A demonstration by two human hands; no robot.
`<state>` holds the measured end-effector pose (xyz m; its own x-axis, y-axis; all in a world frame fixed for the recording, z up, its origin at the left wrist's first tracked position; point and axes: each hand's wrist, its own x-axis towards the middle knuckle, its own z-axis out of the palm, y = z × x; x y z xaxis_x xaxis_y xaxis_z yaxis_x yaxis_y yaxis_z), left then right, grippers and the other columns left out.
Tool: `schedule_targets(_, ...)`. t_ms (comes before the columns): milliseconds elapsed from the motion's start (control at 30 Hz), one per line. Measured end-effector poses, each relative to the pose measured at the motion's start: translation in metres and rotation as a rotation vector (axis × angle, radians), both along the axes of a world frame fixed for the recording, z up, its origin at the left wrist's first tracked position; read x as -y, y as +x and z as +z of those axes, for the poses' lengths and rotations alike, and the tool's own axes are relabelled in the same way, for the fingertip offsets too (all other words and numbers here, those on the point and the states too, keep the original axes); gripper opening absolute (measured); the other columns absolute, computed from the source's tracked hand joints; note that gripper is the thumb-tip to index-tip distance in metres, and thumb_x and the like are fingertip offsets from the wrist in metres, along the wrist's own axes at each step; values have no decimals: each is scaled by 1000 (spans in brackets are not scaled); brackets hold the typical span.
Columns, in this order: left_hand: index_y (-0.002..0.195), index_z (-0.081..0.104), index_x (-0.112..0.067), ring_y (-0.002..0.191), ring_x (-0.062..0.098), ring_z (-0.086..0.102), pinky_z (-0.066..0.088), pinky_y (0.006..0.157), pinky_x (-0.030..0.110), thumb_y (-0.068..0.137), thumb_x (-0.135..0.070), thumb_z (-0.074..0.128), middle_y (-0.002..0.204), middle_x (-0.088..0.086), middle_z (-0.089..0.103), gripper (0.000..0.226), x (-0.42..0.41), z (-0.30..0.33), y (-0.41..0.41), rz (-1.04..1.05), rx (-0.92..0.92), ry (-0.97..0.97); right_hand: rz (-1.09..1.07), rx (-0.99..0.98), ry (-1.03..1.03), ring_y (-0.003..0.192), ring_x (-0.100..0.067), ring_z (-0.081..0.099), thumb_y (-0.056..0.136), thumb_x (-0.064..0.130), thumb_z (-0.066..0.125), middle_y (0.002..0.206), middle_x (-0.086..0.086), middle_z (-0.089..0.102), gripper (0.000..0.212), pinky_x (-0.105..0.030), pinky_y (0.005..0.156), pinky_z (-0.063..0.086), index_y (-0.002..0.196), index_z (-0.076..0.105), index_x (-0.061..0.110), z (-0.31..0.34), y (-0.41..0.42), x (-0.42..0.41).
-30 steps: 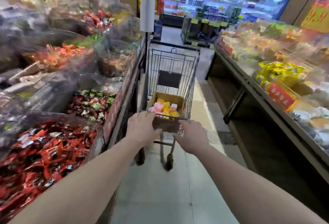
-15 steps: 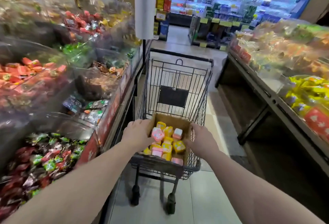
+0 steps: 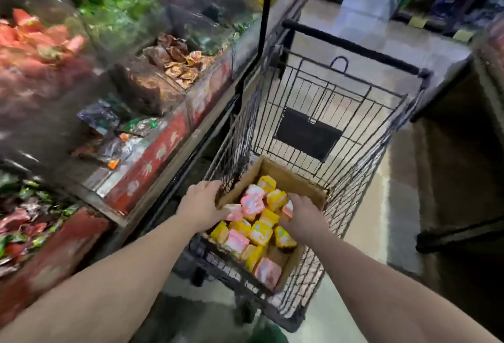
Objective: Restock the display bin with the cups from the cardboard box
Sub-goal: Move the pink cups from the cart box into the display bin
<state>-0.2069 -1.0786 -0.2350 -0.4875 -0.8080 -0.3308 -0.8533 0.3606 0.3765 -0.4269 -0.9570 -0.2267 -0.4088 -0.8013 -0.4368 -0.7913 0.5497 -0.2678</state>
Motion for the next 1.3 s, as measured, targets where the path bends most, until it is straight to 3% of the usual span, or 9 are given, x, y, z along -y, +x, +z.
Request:
schedule_targets(100, 145, 33, -20, 131, 30, 38, 33, 108, 37, 77, -52, 64, 143, 8, 43, 81, -5, -20, -24, 162, 0, 74, 105, 45, 62, 130, -30, 42, 82, 43, 68, 140, -10, 41, 79, -43, 99, 45, 147, 28, 24, -27, -39, 29)
schedule_targets(267, 140, 41, -22, 126, 28, 45, 36, 106, 36, 46, -69, 37, 136, 7, 50, 106, -9, -65, -52, 301, -28, 131, 232, 97, 142, 128, -32, 44, 77, 39, 72, 137, -12, 45, 84, -43, 99, 45, 146, 27, 26, -85, -68, 67)
schedule_targets(467, 145, 32, -25, 131, 25, 37, 32, 109, 34, 67, -42, 76, 142, 3, 42, 91, 3, -134, -65, 355, -50, 218, 327, 131, 233, 128, -33, 42, 75, 35, 76, 140, -9, 40, 99, -50, 95, 48, 150, 11, 34, -167, -64, 107)
schedule_targets(667, 142, 36, -32, 130, 21, 44, 39, 106, 38, 54, -54, 59, 139, 2, 49, 93, -3, -199, -64, 472, -144, 306, 450, 29, 285, 125, -35, 47, 75, 32, 76, 141, -10, 43, 105, -49, 97, 40, 152, 4, 35, -231, -60, 146)
schedule_targets(833, 147, 32, -21, 138, 23, 31, 29, 113, 33, 72, -33, 68, 145, 8, 41, 84, -12, -202, -61, 475, -144, 310, 520, -20, 211, 104, -36, 59, 69, 36, 72, 109, -8, 62, 76, -40, 75, 40, 133, 33, 28, -230, -53, 143)
schedule_targets(1033, 151, 15, -24, 141, 19, 25, 27, 114, 27, 64, -32, 78, 151, 4, 23, 107, -8, -168, -66, 352, -188, 425, 623, 146, 141, 114, -34, 54, 73, 47, 70, 117, -7, 62, 79, -41, 87, 43, 139, 34, 27, -171, -32, 115)
schedule_targets(1100, 149, 19, -25, 132, 19, 40, 36, 108, 28, 61, -36, 80, 142, 4, 35, 107, -5, -161, -66, 340, -182, 456, 622, 207, 104, 114, -33, 54, 71, 49, 72, 121, -7, 62, 84, -41, 91, 44, 142, 34, 26, -155, -18, 109)
schedule_targets(1167, 133, 39, -30, 107, 19, 60, 52, 89, 37, 55, -47, 76, 118, 0, 55, 88, -5, -165, -59, 347, -188, 449, 572, 298, 90, 116, -32, 53, 69, 45, 76, 125, -7, 61, 88, -42, 94, 45, 144, 34, 24, -151, -11, 105)
schedule_targets(1300, 96, 49, -25, 76, 1, 58, 47, 65, 23, 55, -34, 83, 84, -10, 57, 54, -9, -150, -44, 445, -241, 350, 423, 457, 119, 117, -23, 56, 75, 33, 78, 129, -2, 58, 89, -30, 84, 44, 148, 27, 22, -158, -17, 91)
